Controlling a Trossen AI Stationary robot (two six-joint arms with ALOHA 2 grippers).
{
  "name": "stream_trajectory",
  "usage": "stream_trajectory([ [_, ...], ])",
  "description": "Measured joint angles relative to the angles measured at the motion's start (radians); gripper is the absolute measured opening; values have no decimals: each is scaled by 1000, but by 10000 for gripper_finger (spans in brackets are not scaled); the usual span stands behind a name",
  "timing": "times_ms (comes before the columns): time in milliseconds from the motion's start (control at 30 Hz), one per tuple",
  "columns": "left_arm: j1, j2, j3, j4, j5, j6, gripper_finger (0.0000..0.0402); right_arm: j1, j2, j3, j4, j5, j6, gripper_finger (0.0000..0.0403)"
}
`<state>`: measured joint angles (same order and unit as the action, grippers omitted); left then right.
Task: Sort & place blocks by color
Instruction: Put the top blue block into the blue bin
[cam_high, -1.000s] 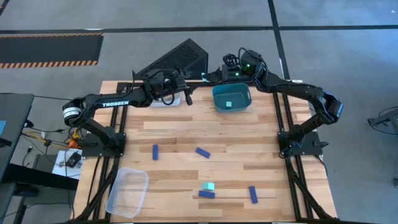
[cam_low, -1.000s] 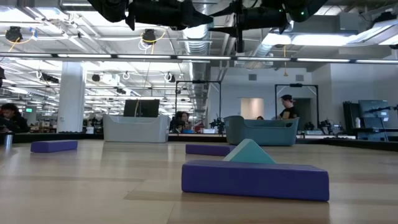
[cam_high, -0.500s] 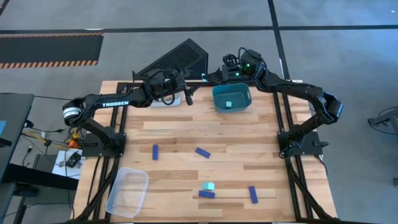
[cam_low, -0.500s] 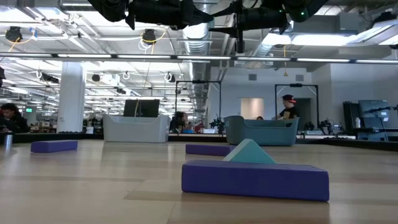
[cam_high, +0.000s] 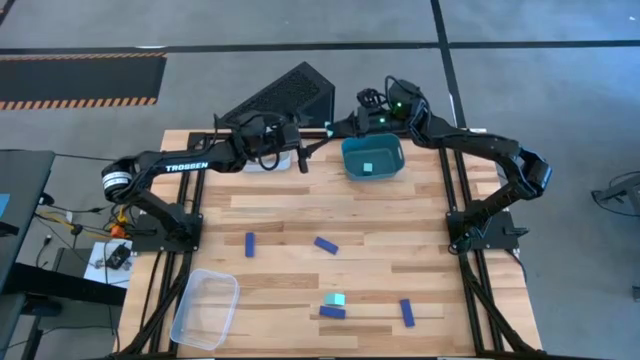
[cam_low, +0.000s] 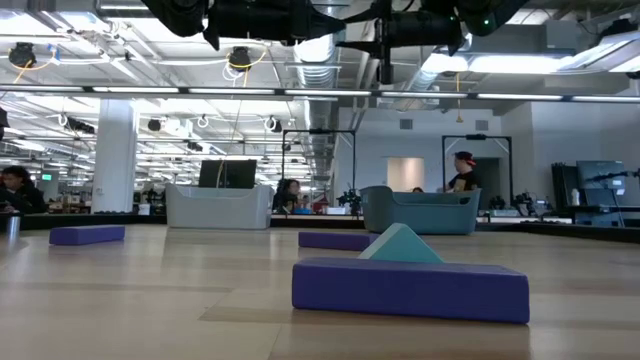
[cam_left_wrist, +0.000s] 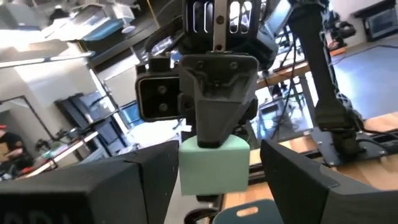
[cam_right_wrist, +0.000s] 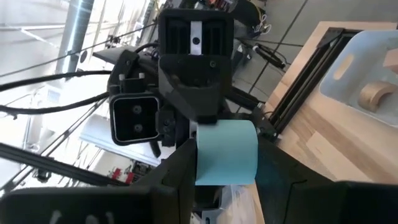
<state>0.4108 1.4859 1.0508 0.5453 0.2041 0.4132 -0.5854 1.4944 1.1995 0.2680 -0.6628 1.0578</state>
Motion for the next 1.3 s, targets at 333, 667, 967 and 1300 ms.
stream_trajectory([
  [333, -18, 31, 0, 49, -51, 4, 198, 0, 0, 0, -2, -17, -11, 141],
  [667, -7, 33, 0, 45, -53, -14, 129, -20, -1, 0, -35, -18, -62, 175],
  [967, 58, 130, 1, 61, -116, -92, 150, -227, -90, 0, -415, 94, -269, 240],
  [1300, 71, 543, 288, -65, 21, -354, 148, -305, -168, 0, -676, 257, -465, 222],
])
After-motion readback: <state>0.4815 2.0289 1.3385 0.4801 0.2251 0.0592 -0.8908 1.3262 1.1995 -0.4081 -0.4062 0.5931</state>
